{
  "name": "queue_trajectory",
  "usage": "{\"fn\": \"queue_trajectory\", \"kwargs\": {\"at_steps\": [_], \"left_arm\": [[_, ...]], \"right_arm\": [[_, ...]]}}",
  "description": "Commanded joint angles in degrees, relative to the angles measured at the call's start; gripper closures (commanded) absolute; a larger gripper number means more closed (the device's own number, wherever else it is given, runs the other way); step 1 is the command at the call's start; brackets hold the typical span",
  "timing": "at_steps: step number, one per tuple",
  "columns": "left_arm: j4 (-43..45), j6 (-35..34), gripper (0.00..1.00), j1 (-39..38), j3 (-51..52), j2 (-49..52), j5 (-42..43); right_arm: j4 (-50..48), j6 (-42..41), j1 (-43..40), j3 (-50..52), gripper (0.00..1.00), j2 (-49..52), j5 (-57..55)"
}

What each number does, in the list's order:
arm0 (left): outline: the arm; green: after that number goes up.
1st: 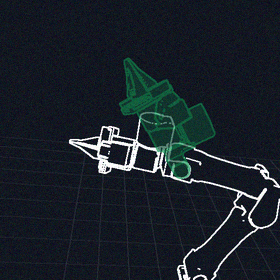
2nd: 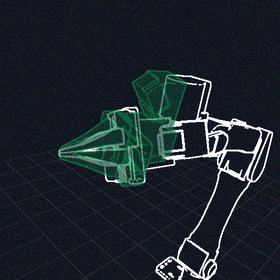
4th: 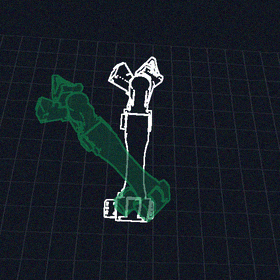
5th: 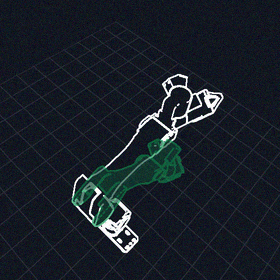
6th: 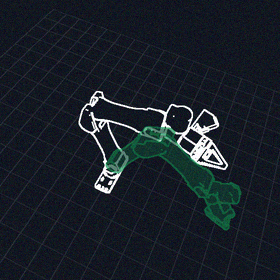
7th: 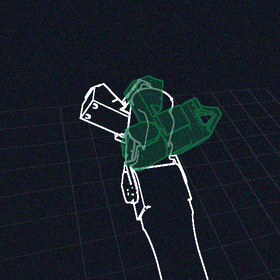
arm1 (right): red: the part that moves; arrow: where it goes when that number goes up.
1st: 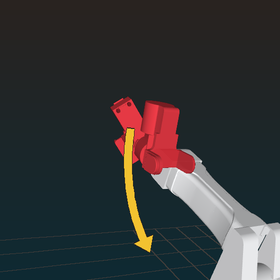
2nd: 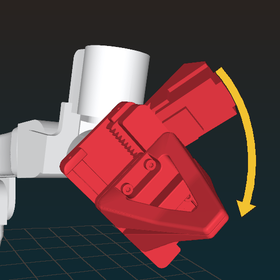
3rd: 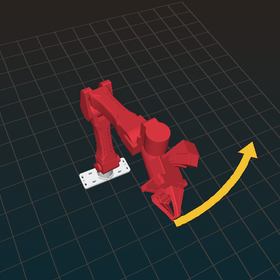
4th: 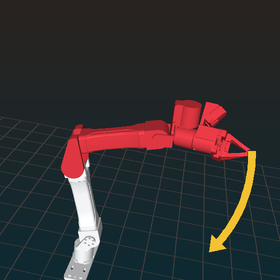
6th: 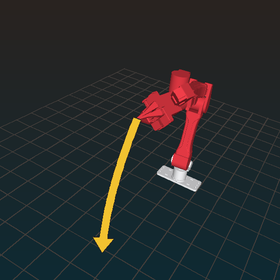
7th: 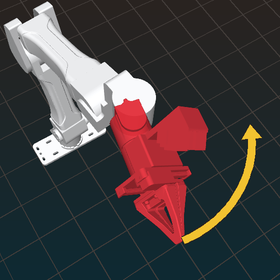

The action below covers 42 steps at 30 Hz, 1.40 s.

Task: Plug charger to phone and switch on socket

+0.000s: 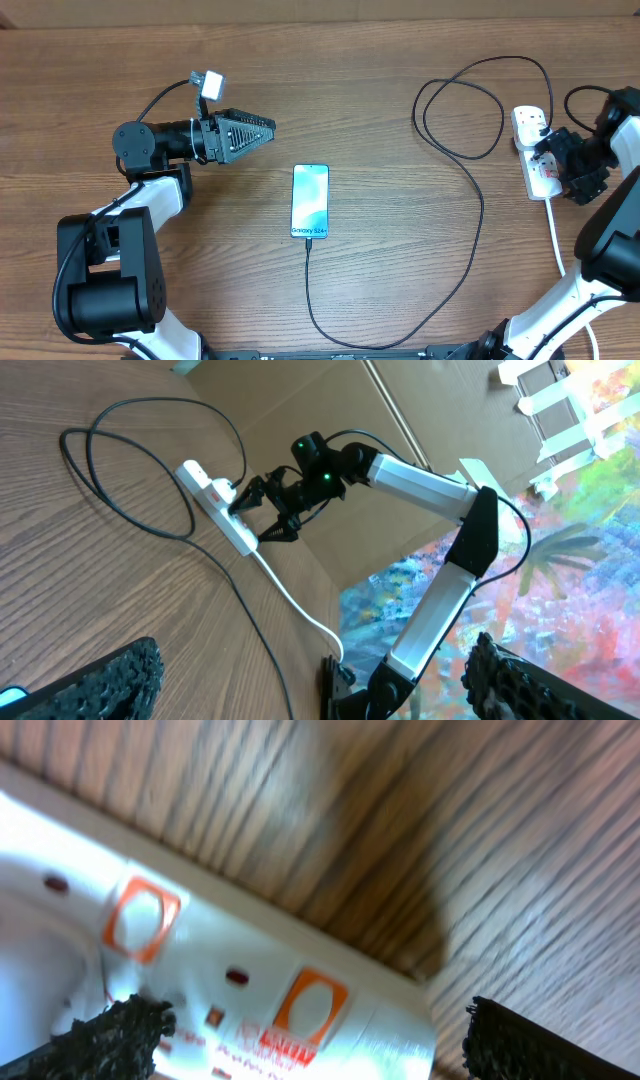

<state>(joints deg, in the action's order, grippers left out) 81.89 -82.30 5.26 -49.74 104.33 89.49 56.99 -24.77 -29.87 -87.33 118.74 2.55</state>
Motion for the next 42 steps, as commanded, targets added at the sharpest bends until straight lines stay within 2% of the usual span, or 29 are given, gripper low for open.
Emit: {"fn": "queue_trajectory", "kwargs": {"at_steps": [1, 17, 42], "left_arm": [[0.37, 1.36, 0.0, -0.02, -0.24, -1.31, 1.01], [0.37, 1.36, 0.0, -0.02, -0.24, -1.31, 1.01], [0.39, 1.36, 0.01, -0.02, -0.22, -1.31, 1.01]], "right_arm": [[-2.12, 0.83, -1.51, -1.79, 0.0, 0.87, -0.04], [-11.19, 0.63, -0.04, 2.97, 0.0, 0.9, 0.81], [-8.98, 2.6, 4.79, 4.13, 0.0, 0.9, 1.27]]}}
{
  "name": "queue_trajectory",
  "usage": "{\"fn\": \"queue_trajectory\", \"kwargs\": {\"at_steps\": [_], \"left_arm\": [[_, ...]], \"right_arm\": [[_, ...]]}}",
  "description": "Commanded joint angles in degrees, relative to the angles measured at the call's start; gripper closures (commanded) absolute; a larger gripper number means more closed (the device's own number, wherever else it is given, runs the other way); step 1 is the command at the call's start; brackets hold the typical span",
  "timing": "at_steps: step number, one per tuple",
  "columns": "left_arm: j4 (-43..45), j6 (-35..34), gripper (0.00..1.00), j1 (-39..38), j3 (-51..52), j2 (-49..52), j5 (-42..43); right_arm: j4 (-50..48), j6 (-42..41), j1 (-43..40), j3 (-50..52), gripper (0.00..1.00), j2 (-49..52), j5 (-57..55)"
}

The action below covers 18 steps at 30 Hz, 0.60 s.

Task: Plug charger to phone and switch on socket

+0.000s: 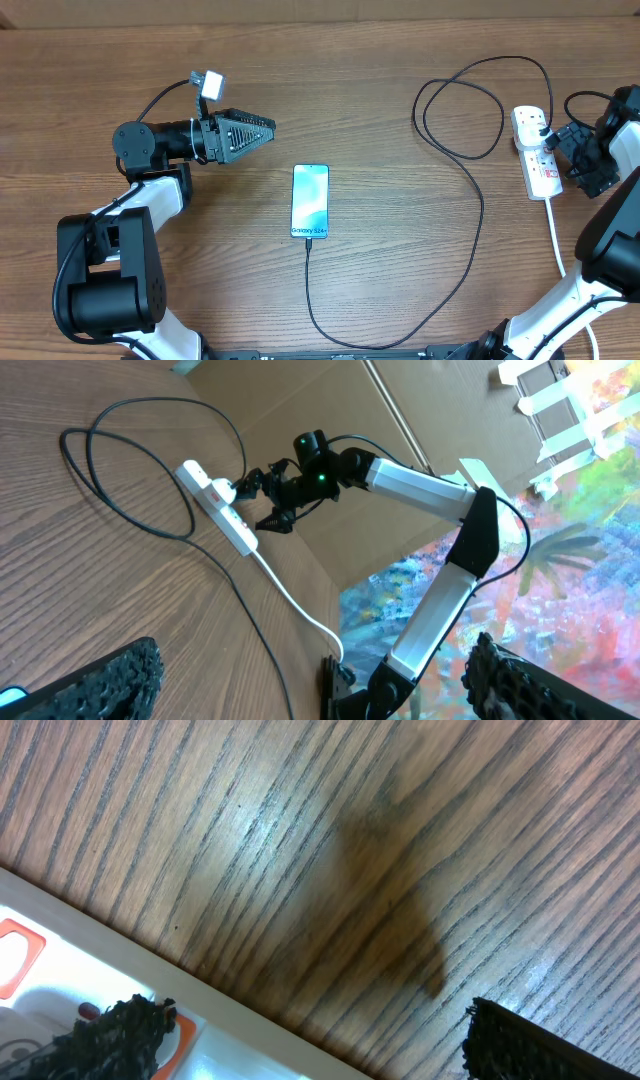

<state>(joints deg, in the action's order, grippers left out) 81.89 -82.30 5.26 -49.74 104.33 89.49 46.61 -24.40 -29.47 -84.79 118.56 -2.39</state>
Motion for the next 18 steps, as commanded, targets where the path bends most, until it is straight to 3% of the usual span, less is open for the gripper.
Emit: {"fn": "queue_trajectory", "kwargs": {"at_steps": [1, 18], "left_arm": [[0.39, 1.36, 0.01, -0.02, -0.24, -1.31, 1.01], [0.37, 1.36, 0.0, -0.02, -0.22, -1.31, 1.01]], "right_arm": [[1.68, 2.21, 4.39, 1.6, 0.0, 1.07, 6.19], [2.95, 3.54, 4.42, 1.6, 0.0, 1.07, 8.0]]}}
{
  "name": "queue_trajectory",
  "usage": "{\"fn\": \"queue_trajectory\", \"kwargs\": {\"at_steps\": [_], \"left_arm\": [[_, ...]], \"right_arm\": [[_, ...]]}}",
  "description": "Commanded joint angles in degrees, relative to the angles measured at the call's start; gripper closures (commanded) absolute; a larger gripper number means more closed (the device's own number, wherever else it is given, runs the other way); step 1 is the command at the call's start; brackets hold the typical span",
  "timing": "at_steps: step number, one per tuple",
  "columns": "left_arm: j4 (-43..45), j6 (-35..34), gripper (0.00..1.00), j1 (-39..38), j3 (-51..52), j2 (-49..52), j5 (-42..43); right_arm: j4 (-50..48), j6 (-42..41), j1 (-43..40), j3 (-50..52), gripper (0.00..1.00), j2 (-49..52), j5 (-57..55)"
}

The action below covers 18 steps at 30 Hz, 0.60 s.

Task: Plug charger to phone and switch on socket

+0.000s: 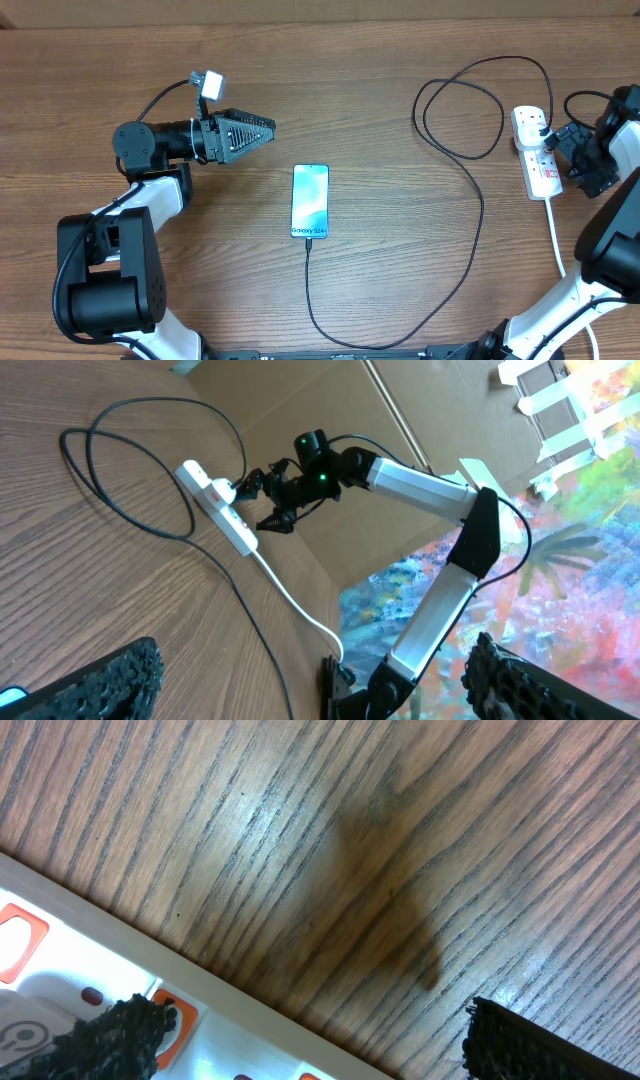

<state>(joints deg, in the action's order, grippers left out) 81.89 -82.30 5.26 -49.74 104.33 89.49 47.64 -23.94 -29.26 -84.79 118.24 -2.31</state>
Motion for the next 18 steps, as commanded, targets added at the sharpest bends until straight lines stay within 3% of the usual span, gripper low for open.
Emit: {"fn": "queue_trajectory", "kwargs": {"at_steps": [1, 18], "left_arm": [[0.37, 1.36, 0.0, -0.02, -0.24, -1.31, 1.01], [0.37, 1.36, 0.0, -0.02, -0.24, -1.31, 1.01]], "right_arm": [[1.99, 3.08, 4.2, 1.6, 0.0, 1.38, 8.07], [2.86, 3.26, 4.17, 1.6, 0.0, 1.4, 7.98]]}}
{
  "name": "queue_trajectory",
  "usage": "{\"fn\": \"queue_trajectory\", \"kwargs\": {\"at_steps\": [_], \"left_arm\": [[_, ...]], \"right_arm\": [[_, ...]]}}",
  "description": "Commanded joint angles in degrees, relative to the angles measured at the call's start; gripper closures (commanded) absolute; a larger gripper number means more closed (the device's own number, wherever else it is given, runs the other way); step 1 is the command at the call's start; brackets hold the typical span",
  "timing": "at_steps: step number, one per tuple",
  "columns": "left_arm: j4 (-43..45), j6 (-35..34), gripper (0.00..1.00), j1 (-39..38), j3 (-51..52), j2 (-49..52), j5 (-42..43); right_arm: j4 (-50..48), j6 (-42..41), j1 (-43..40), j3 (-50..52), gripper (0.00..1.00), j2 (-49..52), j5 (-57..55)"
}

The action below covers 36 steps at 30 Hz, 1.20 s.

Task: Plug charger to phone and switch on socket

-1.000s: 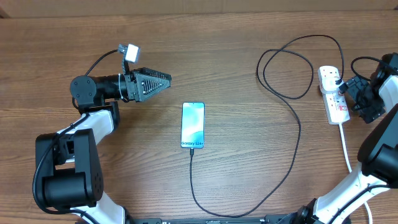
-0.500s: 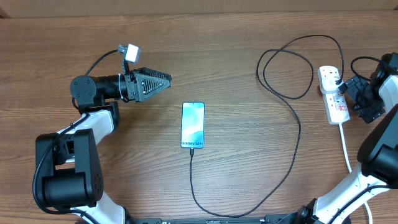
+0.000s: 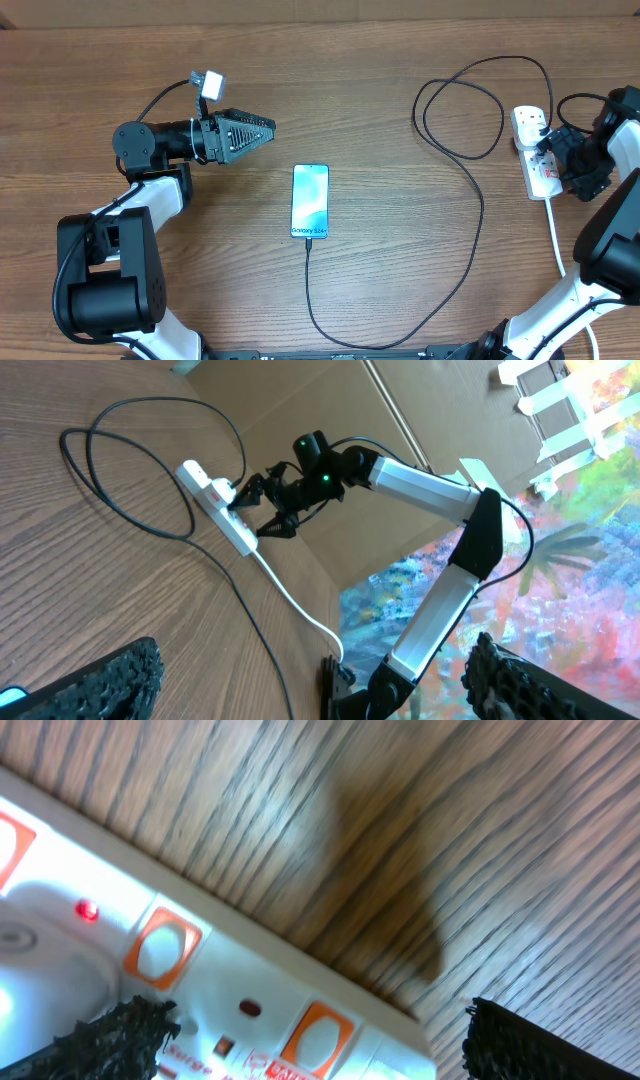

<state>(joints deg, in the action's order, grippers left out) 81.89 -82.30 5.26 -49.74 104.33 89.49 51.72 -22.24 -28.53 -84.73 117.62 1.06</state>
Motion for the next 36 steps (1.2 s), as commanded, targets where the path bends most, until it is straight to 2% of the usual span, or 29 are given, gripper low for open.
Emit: {"fn": "queue_trajectory", "kwargs": {"at_steps": [1, 6, 10, 21, 36], "left_arm": [[0.39, 1.36, 0.0, -0.02, -0.22, -1.31, 1.01], [0.39, 1.36, 0.0, -0.02, -0.24, -1.31, 1.01], [0.39, 1.36, 0.01, -0.02, -0.22, -1.31, 1.01], [0.39, 1.36, 0.0, -0.02, -0.24, -1.31, 1.01], [0.39, 1.36, 0.0, -0.02, -0.24, -1.31, 1.01]], "right_arm": [[-1.05, 1.55, 3.45, 1.53, 0.0, 2.01, 4.59], [5.11, 1.95, 2.38, -0.72, 0.0, 1.97, 4.17], [9.2, 7.15, 1.07, -3.93, 0.0, 1.62, 4.2], [6.25, 18.05, 0.94, -3.78, 0.0, 1.31, 7.61], [5.38, 18.01, 0.66, -3.78, 0.0, 1.31, 5.03]]}}
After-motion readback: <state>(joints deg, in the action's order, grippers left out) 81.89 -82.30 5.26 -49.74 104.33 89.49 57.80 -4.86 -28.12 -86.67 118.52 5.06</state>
